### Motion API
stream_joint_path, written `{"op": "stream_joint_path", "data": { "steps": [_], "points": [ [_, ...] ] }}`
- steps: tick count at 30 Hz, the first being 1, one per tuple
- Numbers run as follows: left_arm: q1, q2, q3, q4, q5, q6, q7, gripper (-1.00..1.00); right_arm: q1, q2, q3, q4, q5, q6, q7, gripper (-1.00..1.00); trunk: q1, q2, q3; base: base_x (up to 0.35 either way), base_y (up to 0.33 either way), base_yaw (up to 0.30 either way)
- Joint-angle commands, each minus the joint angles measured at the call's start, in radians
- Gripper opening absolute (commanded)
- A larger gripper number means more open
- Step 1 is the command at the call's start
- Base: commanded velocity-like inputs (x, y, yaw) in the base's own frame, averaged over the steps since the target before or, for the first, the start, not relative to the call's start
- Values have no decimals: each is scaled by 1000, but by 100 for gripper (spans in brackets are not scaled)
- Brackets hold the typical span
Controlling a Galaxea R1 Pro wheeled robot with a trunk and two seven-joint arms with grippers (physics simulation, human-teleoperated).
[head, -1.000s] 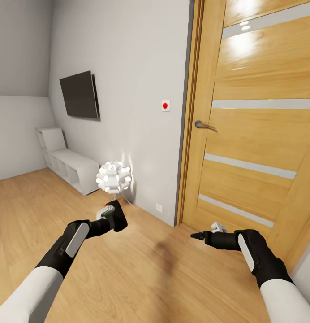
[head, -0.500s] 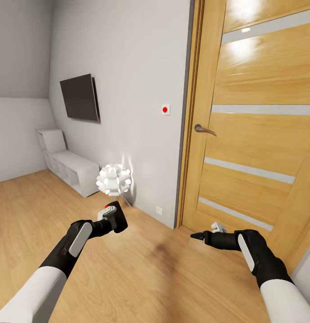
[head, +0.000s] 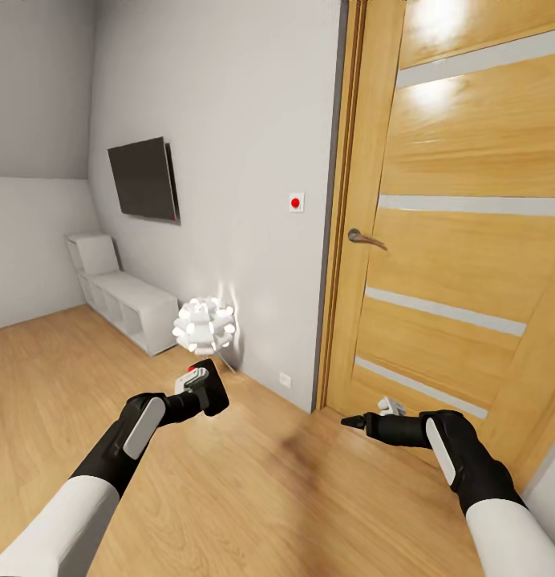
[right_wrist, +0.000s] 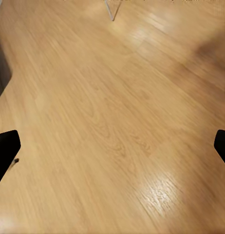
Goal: Attach the digital camera to the camera tripod in the bedroom.
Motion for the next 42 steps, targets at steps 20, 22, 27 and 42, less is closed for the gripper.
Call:
{"op": "stream_joint_path", "data": {
  "steps": [20, 22, 27, 42],
  "points": [
    [-1, 1, 0, -1, -2, 3, -3, -100, -1, 0, -1, 0, -5, 8, -1, 100, -77, 140, 62, 0, 0, 0],
    [-1, 1, 0, 0, -2, 3, -4, -100, -1, 0, -2, 0, -5, 8, -1, 100, -85, 154, 68, 0, 0, 0],
    [-1, 2, 0, 1, -2, 5, -6, -100, -1, 0, -2, 0, -5, 8, -1, 100, -104, 189, 84, 0, 0, 0],
    [-1, 4, 0, 4, 34, 6, -89, -100, -1, 0, -3, 0, -5, 8, -1, 100, -161, 294, 131, 0, 0, 0]
  ]
}}
